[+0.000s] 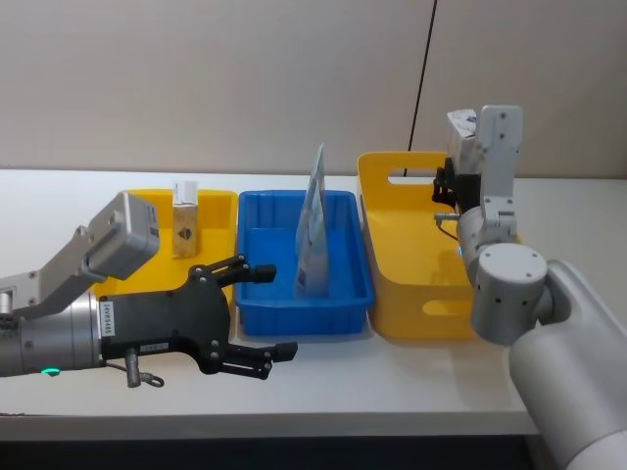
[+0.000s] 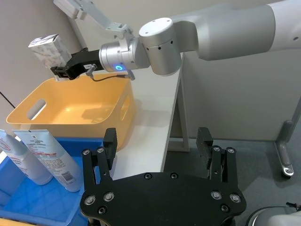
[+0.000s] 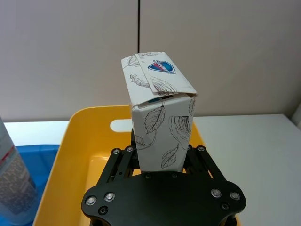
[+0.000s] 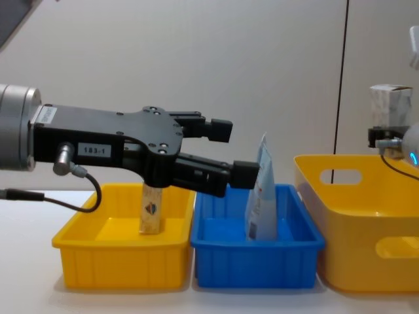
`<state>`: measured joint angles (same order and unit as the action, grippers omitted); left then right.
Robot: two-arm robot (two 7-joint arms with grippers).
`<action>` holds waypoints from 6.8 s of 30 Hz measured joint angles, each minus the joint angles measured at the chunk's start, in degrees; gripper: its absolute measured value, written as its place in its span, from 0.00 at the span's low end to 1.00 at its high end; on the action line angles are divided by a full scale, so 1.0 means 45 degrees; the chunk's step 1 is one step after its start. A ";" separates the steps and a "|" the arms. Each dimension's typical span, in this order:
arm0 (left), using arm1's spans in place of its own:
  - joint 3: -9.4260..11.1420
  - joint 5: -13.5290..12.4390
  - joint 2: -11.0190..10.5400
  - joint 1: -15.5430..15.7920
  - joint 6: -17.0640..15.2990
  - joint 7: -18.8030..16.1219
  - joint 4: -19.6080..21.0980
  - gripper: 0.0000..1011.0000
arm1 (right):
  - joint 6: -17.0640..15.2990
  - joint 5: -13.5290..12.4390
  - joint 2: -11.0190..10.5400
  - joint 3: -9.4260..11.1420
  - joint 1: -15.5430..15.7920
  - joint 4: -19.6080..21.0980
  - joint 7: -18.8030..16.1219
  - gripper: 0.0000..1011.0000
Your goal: Bimanual collaborative sorting of washing and personal care products
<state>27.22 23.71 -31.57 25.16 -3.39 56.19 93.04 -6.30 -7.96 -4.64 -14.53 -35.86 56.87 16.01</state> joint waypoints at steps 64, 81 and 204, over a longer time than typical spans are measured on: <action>0.0000 0.0000 0.0000 0.0000 -0.0001 -0.0001 -0.0001 0.99 | -0.0560 0.0557 0.1312 0.0262 -0.2420 -0.3775 0.0077 0.92; 0.0000 0.0000 0.0000 0.0000 0.0000 -0.0001 0.0000 0.99 | -0.2497 0.0019 0.0761 0.0466 -0.0217 0.1153 -0.1280 0.99; 0.0000 0.0000 0.0000 0.0000 0.0000 -0.0001 -0.0001 0.99 | -0.0520 0.2821 0.1937 -0.1370 0.1780 0.1217 -0.2202 0.99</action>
<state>27.22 23.71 -31.57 25.16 -3.39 56.18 93.04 -8.64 4.73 4.07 -20.70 -27.85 62.35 6.10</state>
